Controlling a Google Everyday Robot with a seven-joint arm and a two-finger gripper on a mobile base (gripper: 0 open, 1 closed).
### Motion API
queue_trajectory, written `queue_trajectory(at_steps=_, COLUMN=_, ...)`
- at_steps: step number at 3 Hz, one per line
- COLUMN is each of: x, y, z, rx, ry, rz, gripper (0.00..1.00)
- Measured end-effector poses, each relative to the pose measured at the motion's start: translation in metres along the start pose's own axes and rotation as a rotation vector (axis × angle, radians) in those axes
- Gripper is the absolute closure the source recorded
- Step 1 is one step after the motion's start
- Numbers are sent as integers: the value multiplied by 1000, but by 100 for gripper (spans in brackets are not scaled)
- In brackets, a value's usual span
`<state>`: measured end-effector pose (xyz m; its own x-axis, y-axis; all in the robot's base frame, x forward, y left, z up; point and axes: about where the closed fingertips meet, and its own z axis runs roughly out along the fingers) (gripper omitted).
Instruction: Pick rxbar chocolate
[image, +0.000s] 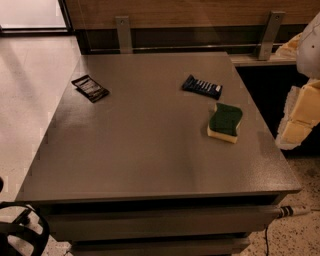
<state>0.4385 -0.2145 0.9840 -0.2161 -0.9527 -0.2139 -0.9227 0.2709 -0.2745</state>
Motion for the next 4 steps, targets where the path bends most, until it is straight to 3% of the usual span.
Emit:
queue_trajectory(at_steps=1, x=0, y=0, z=0, rx=0, ry=0, rz=0, gripper=0)
queue_trajectory(at_steps=2, x=-8, y=-17, z=-2, rx=15, ry=-36, rz=13, gripper=0)
queue_trajectory(at_steps=3, x=-33, y=-40, z=-1, rx=63, ry=-108, rz=55, gripper=0)
queue_trajectory(at_steps=4, x=-66, y=-63, z=4, rx=116, ry=-212, rz=143, gripper=0)
